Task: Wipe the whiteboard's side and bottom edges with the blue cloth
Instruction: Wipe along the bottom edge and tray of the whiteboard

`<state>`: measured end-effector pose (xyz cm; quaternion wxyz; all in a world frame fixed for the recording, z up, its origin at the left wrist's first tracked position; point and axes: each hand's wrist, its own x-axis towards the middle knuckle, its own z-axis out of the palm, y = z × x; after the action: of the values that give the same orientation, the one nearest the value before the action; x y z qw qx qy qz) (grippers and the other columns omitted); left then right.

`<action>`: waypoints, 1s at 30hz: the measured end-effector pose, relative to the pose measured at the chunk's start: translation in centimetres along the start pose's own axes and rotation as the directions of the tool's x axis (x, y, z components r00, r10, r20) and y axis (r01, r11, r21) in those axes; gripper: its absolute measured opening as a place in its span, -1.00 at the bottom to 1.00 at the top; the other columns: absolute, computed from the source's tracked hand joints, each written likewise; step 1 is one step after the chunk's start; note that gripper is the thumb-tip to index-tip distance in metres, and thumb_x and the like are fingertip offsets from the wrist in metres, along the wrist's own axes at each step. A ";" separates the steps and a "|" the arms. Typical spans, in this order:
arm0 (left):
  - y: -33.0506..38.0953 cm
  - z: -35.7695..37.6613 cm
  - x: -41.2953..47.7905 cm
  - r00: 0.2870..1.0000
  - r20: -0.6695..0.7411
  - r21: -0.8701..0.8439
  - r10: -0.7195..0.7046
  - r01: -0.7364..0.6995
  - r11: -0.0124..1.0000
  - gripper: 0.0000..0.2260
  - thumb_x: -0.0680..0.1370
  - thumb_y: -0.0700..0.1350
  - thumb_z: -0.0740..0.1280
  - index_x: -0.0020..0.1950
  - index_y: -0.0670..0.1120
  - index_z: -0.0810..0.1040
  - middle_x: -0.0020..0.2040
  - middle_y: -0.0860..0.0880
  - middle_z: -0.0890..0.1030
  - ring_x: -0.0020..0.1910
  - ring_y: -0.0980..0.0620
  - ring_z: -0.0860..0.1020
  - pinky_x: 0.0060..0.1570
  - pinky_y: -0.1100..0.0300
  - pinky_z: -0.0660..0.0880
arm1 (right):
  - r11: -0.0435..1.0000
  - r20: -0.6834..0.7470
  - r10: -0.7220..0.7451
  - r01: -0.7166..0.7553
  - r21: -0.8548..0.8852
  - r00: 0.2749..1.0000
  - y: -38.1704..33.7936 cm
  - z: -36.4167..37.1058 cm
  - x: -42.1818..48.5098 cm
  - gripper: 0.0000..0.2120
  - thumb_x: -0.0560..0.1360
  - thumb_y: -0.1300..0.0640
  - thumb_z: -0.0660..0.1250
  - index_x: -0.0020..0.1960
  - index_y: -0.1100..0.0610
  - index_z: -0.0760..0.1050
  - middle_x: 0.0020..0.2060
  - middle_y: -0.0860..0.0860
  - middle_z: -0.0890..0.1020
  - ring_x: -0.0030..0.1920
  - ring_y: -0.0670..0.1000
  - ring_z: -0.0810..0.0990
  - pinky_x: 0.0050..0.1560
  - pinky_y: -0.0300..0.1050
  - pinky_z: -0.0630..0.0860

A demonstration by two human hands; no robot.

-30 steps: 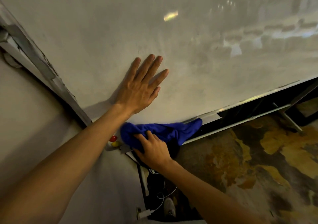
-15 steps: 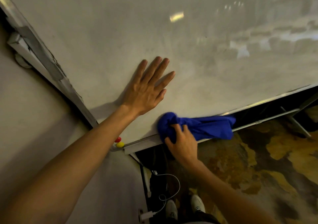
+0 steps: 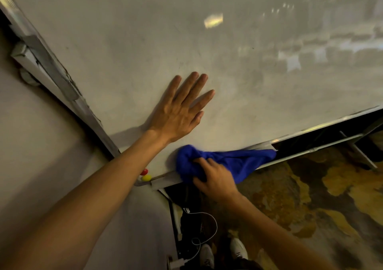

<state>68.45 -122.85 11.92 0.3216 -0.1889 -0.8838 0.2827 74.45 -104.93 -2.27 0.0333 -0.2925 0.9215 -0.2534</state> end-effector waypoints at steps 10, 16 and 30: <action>0.1 0.9 0.2 0.999 -0.031 -0.027 -0.021 0.020 0.999 -0.40 0.70 0.20 -0.08 0.68 0.01 -0.13 0.64 -0.12 -0.20 0.61 -0.14 -0.26 0.55 -0.12 -0.32 | 0.882 -0.266 0.470 -0.448 0.144 0.842 12.9 -7.3 -1.1 -0.53 0.45 -0.07 0.32 0.31 -0.02 0.32 0.05 0.08 0.57 -0.08 0.05 0.58 -0.08 0.06 0.60; -0.1 0.9 -0.3 1.000 -0.022 -0.023 -0.016 0.016 1.000 -0.39 0.69 0.19 -0.09 0.68 -0.01 -0.15 0.65 -0.14 -0.20 0.62 -0.15 -0.23 0.55 -0.14 -0.30 | 0.908 -0.364 0.392 -0.420 0.002 0.845 8.6 -4.2 -0.5 -0.57 0.40 -0.03 0.35 0.22 0.06 0.42 0.01 0.13 0.58 -0.05 0.13 0.58 -0.03 0.08 0.55; 0.4 0.1 0.2 0.997 0.066 0.007 -0.027 0.026 1.000 -0.40 0.69 0.22 -0.09 0.69 0.01 -0.10 0.66 -0.12 -0.16 0.63 -0.14 -0.17 0.55 -0.13 -0.25 | 0.962 -0.225 0.201 -0.236 -0.140 0.953 12.3 -5.4 -1.2 -0.51 0.40 -0.10 0.35 0.30 -0.05 0.38 0.11 0.03 0.55 0.09 0.09 0.57 0.23 0.09 0.41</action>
<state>68.32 -122.48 11.66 0.2964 -0.1667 -0.8954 0.2874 67.91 -93.28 -3.69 -0.0601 -0.1621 0.9644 -0.2000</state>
